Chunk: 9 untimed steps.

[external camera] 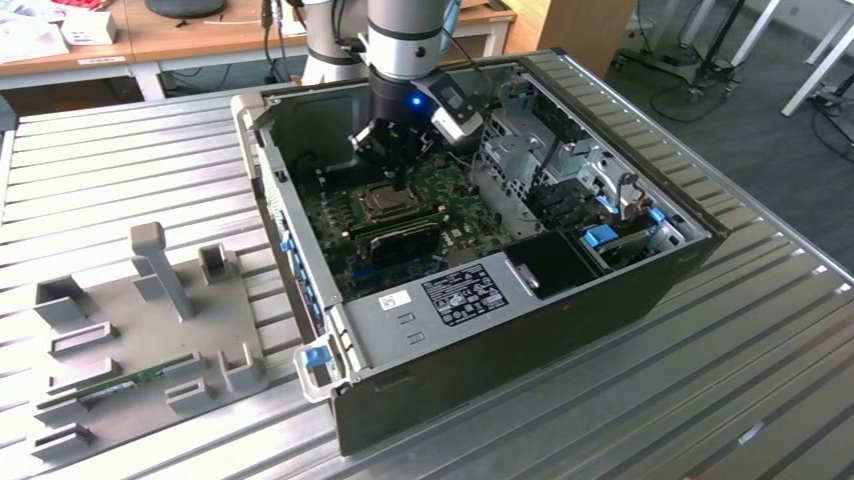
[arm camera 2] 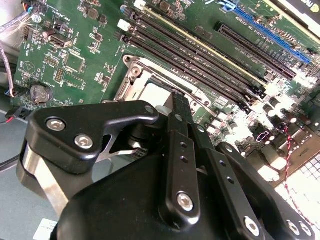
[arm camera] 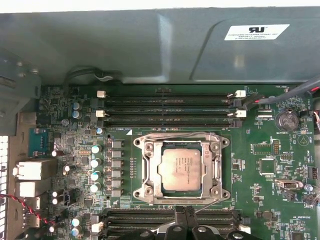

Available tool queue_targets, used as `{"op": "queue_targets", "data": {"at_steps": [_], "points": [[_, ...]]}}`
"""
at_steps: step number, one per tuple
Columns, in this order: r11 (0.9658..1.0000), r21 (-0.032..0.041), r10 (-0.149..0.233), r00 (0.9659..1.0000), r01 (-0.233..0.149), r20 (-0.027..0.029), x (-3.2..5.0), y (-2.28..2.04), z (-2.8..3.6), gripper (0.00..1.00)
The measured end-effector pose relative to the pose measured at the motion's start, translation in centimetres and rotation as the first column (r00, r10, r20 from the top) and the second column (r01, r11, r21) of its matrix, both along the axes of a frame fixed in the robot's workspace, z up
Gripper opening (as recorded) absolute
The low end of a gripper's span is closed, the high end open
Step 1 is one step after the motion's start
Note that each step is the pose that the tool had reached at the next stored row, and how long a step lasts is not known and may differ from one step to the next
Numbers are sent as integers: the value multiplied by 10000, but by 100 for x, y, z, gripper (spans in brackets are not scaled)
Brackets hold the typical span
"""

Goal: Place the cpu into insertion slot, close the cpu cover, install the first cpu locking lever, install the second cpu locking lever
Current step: 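Install the second cpu locking lever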

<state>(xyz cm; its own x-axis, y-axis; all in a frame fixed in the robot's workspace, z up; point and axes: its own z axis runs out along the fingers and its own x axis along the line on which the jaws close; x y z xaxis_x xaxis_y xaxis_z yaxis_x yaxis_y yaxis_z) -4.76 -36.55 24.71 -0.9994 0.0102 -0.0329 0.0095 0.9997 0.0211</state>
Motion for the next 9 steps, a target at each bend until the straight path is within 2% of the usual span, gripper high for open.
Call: {"op": "queue_targets", "data": {"at_steps": [9], "points": [[10000, 1, -2, 10000, 2, 2, -7, 0, -14, 10]]}}
